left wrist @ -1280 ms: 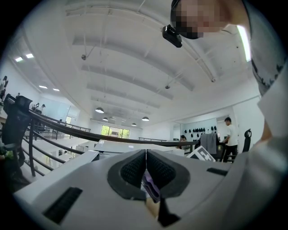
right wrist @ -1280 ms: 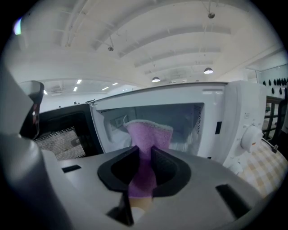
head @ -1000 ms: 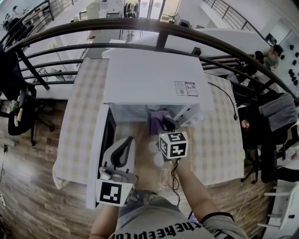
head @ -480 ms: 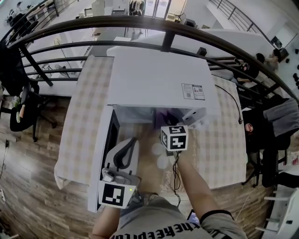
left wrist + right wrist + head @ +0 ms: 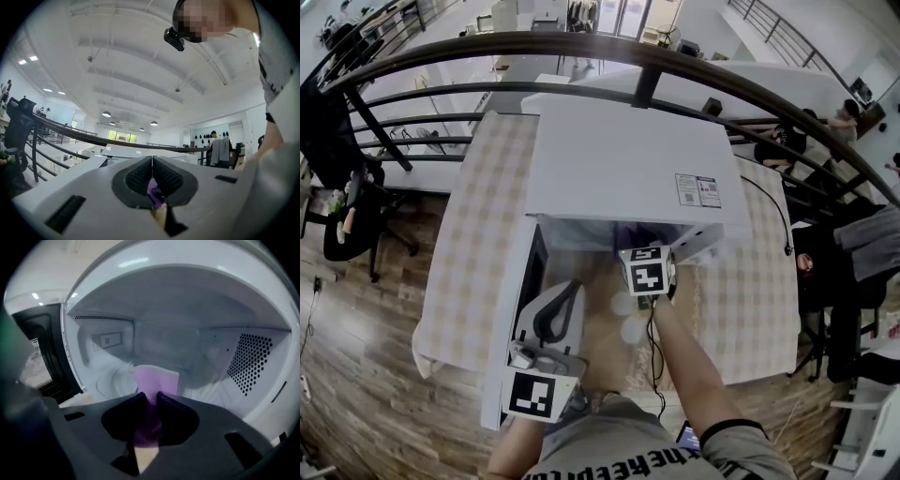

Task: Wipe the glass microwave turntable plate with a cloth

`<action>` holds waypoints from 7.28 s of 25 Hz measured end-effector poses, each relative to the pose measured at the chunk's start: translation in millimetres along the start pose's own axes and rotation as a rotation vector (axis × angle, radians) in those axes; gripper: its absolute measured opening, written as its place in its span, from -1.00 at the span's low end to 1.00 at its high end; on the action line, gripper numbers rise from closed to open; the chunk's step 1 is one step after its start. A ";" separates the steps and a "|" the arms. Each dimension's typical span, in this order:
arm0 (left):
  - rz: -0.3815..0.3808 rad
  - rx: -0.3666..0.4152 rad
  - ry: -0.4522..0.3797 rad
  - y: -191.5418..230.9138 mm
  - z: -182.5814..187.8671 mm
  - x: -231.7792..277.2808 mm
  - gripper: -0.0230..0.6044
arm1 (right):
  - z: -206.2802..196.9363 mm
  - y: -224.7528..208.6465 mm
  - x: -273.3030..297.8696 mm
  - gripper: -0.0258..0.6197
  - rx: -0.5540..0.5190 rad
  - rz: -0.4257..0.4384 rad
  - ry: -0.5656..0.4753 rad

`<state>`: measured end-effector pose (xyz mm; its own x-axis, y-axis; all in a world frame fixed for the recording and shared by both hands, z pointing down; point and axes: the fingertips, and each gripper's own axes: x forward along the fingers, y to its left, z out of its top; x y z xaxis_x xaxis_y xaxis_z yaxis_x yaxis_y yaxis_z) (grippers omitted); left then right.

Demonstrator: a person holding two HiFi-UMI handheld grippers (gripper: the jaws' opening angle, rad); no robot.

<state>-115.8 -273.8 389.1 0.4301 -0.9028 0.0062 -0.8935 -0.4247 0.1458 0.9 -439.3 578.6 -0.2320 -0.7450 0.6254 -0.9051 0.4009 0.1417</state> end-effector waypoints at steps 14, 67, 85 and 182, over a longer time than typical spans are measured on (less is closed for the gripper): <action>-0.007 -0.009 -0.005 -0.1 0.5 0.7 -0.90 | 0.7 34.7 14.8 -0.66 -0.062 0.051 0.018; -0.041 -0.039 0.000 4.3 -3.3 19.8 -0.90 | 12.4 60.6 23.8 -0.68 -0.251 0.112 0.070; -0.053 -0.041 -0.003 1.0 -3.0 27.2 -0.90 | -1.5 18.9 22.6 -0.68 -0.197 0.050 0.119; -0.059 0.039 -0.119 -114.4 57.6 -31.6 -0.90 | 2.5 -32.8 -313.6 -0.66 0.130 0.039 -0.493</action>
<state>-34.6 -200.6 315.3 0.4653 -0.8771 -0.1189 -0.8726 -0.4771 0.1043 102.4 -220.1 375.9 -0.3786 -0.9064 0.1874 -0.9220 0.3871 0.0094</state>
